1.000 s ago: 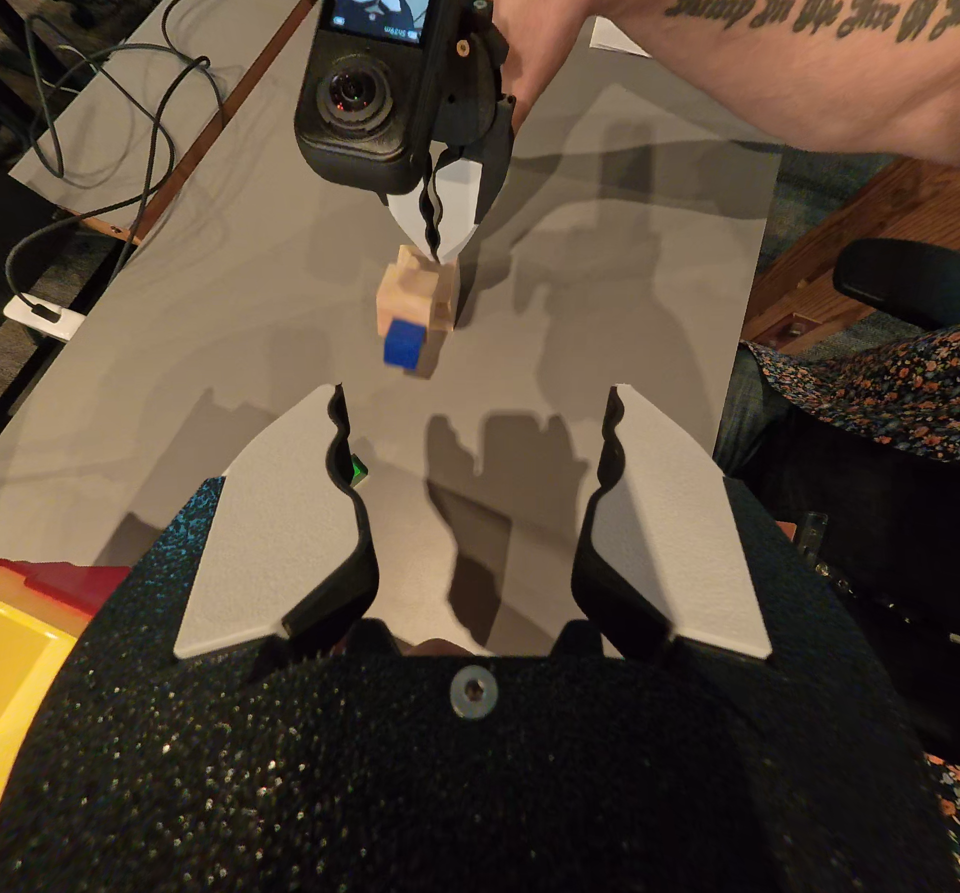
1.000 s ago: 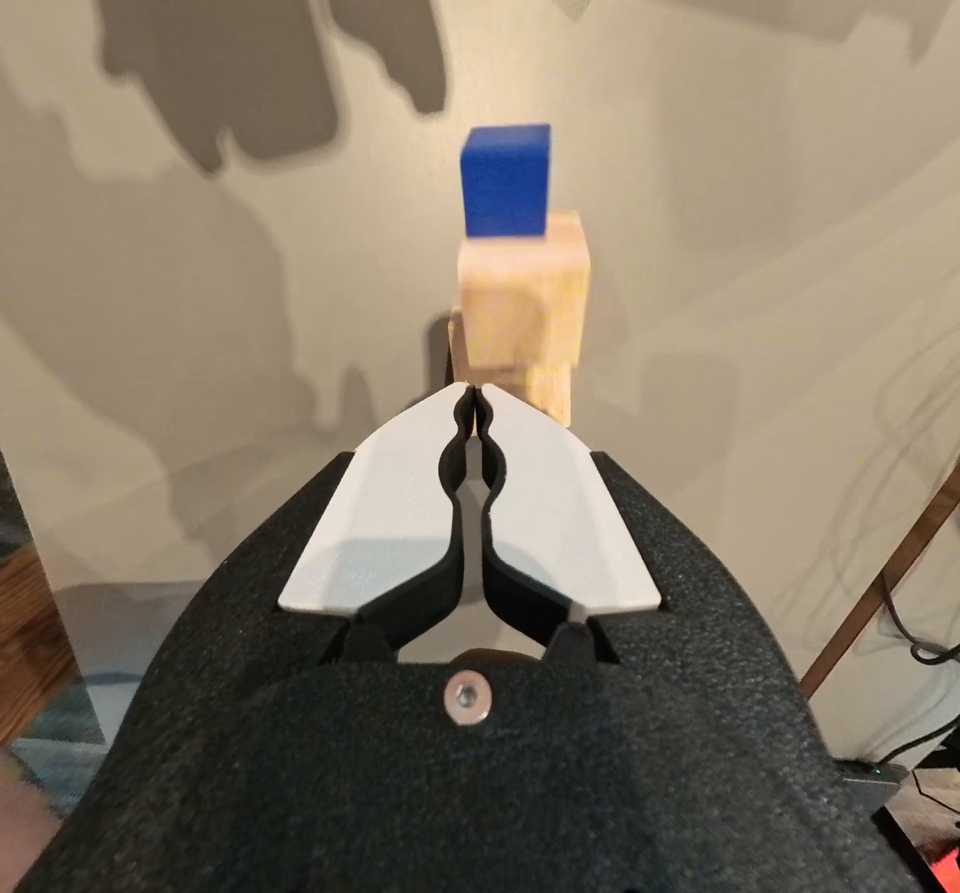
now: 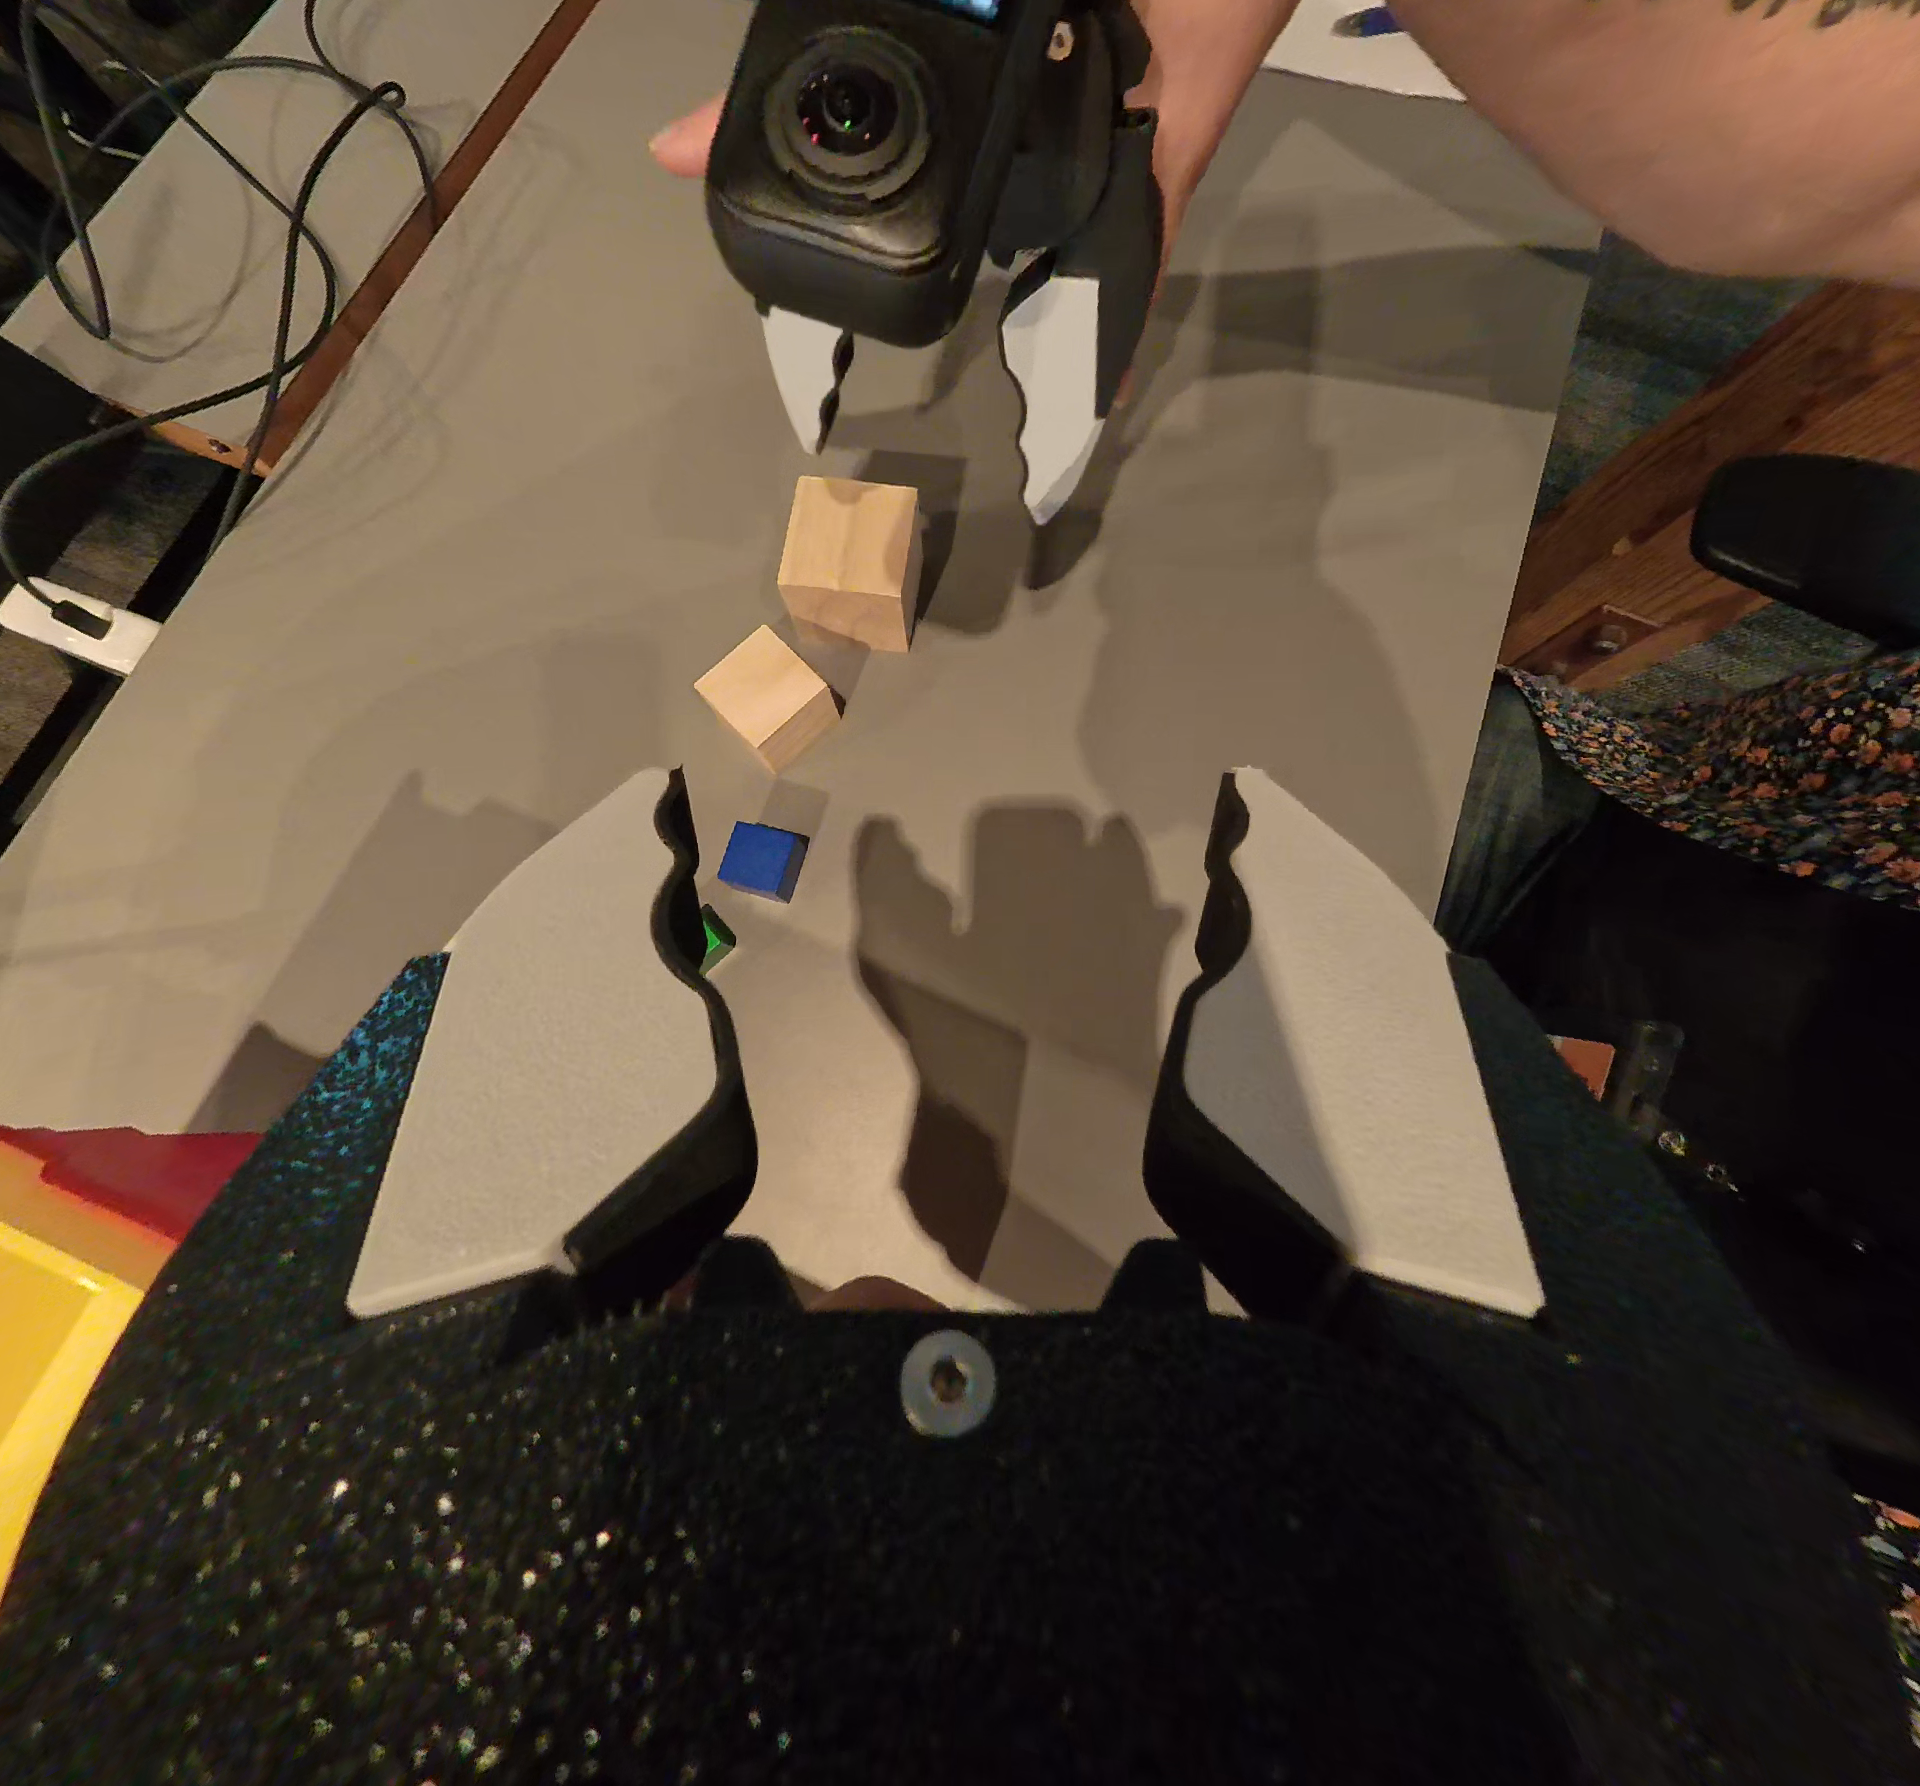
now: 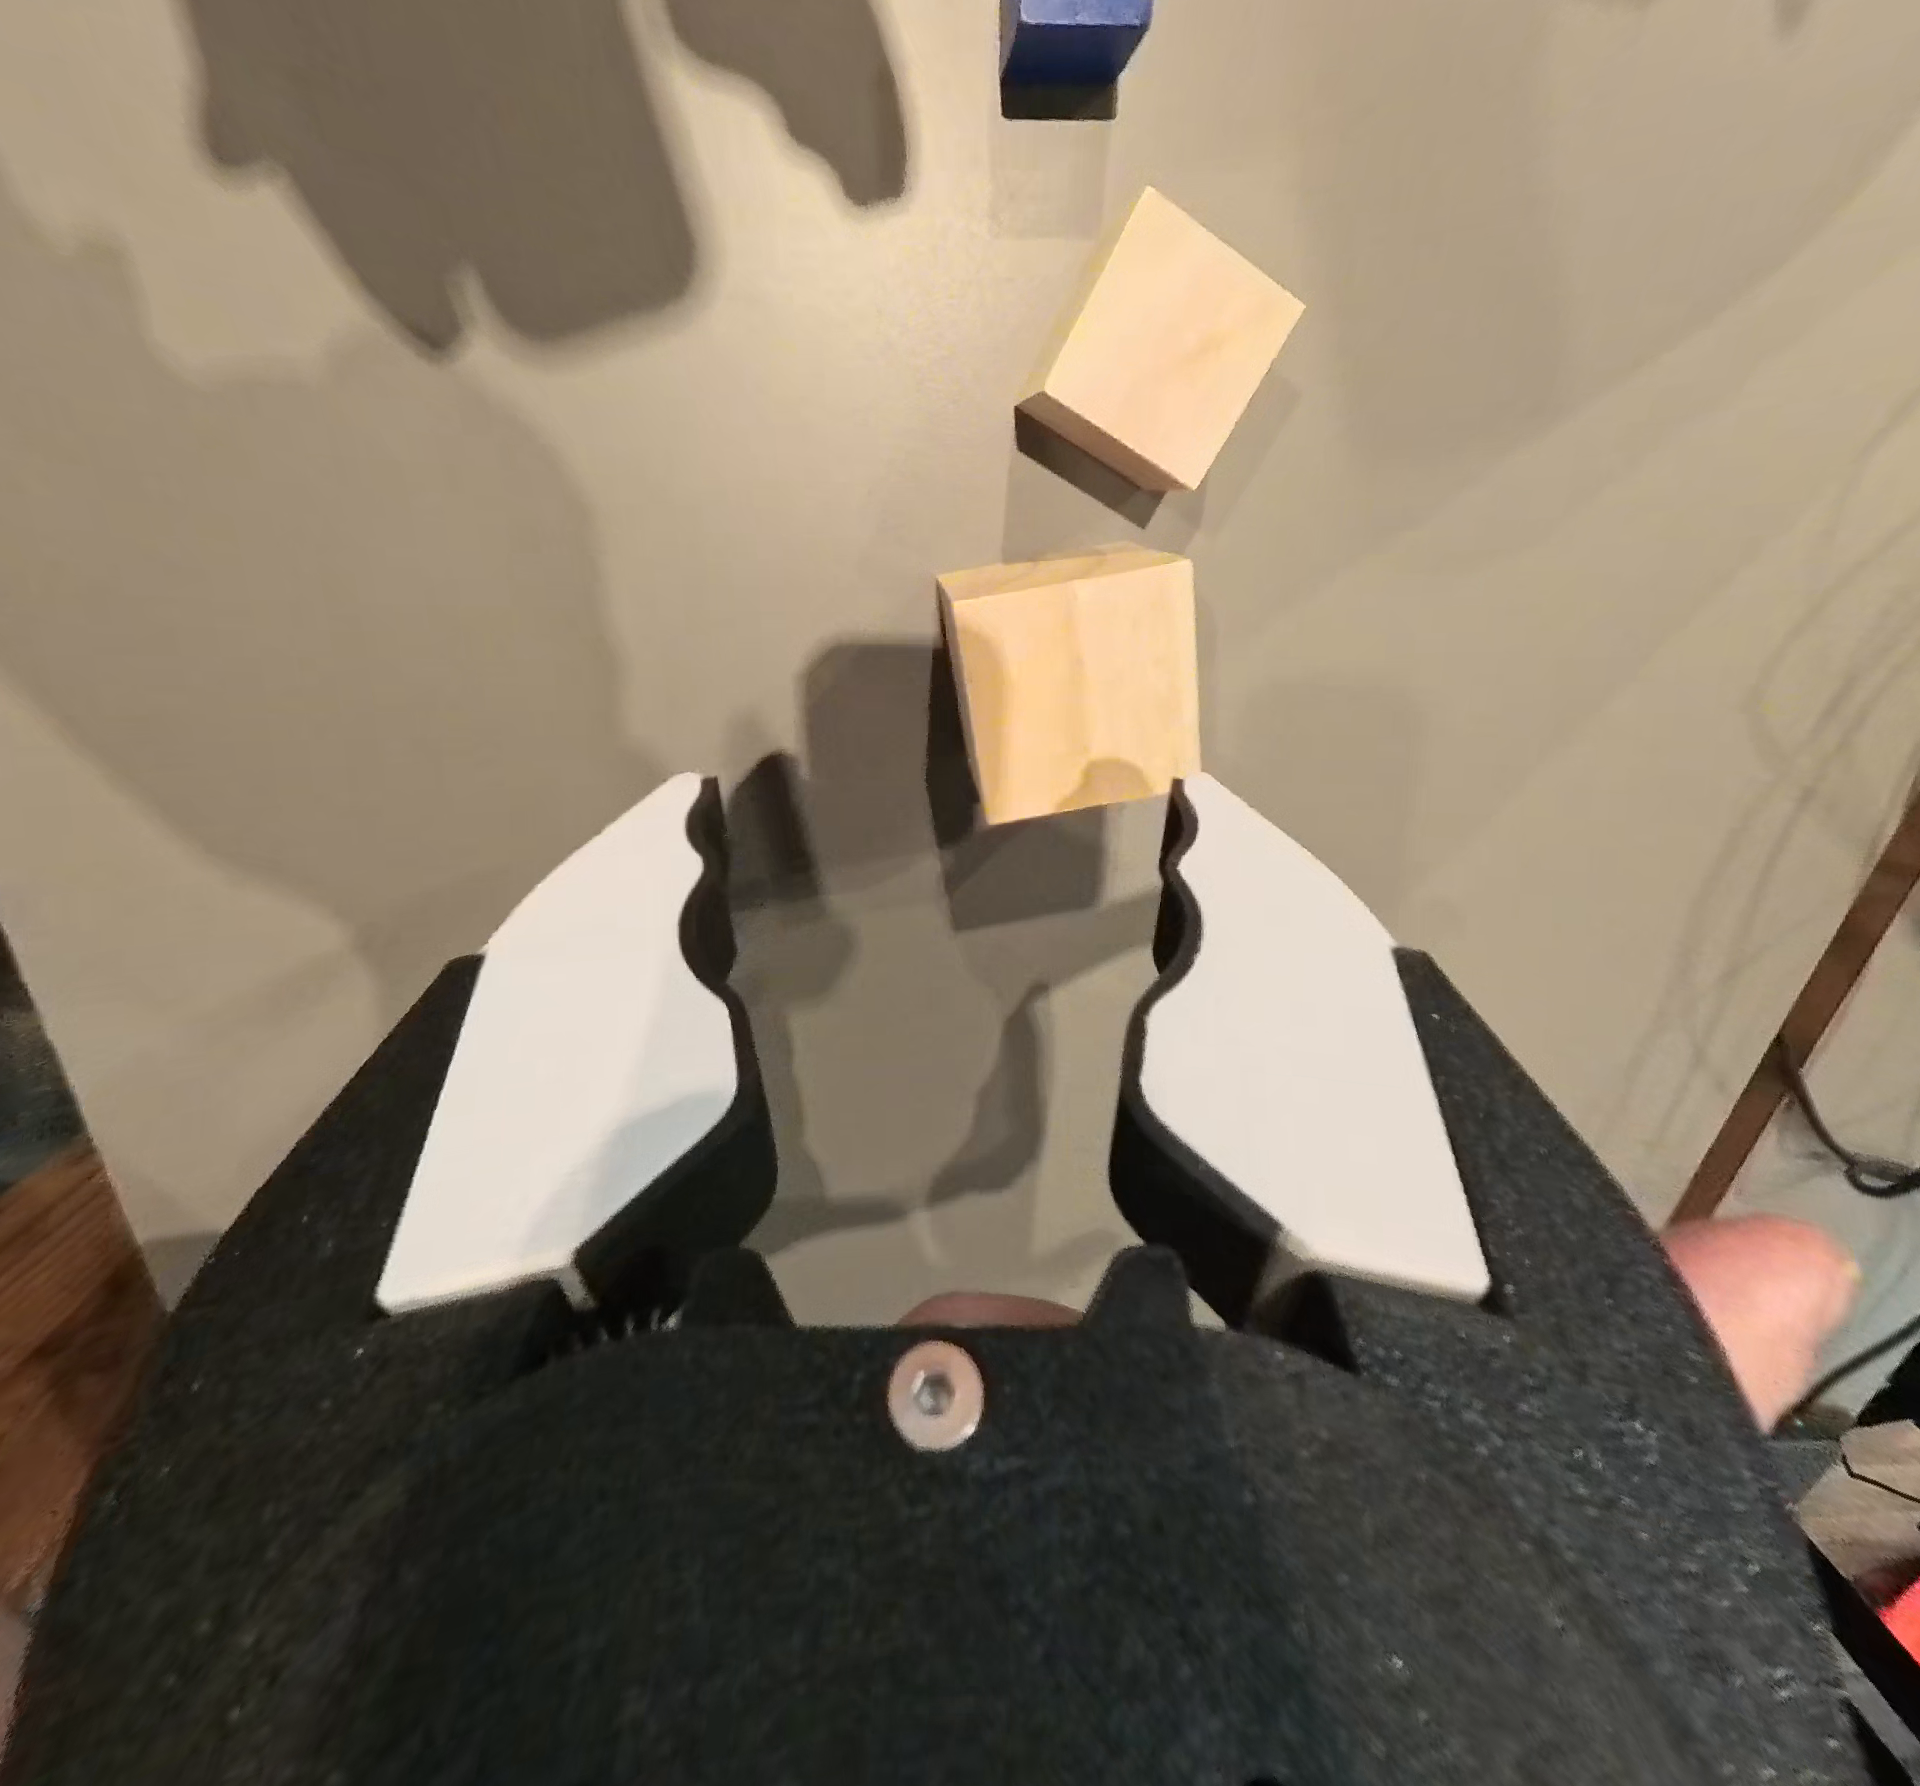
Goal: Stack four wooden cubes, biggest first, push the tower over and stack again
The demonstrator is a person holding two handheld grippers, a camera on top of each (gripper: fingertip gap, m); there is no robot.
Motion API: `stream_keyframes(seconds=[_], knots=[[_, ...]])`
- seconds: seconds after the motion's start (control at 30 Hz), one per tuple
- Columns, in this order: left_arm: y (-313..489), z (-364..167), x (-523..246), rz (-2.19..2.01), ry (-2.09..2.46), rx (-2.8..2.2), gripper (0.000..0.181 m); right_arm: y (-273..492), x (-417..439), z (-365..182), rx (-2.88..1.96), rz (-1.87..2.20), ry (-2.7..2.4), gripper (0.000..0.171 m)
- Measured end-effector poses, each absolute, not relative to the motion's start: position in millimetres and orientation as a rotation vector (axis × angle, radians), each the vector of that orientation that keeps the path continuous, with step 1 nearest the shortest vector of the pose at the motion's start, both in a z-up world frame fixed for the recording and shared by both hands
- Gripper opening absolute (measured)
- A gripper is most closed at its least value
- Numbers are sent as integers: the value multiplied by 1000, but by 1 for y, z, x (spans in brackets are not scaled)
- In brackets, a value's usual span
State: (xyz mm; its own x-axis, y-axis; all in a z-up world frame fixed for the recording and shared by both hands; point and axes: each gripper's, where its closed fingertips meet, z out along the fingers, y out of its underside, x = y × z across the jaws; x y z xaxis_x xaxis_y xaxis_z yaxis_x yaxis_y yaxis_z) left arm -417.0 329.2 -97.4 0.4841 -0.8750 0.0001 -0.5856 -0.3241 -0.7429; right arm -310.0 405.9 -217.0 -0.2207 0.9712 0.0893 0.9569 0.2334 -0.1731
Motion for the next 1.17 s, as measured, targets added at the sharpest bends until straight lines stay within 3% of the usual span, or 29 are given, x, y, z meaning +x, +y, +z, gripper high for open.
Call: stream_keyframes(seconds=[0.17, 0.5, 1.0, 1.17], knots=[[328, -100, -417, -529, 1211, -2047, 93, 396, -303, -207, -1842, 102, -2294, 79], [336, -121, -423, -527, 1207, -2128, 94, 346, -264, -188, -1909, 153, -2106, 61], [349, -164, -417, -409, 1263, -2262, 94, 304, -210, -169, -1901, 186, -1940, 59], [365, -175, -419, -248, 1518, -2173, 94, 308, -204, -168, -1900, 207, -1932, 59]])
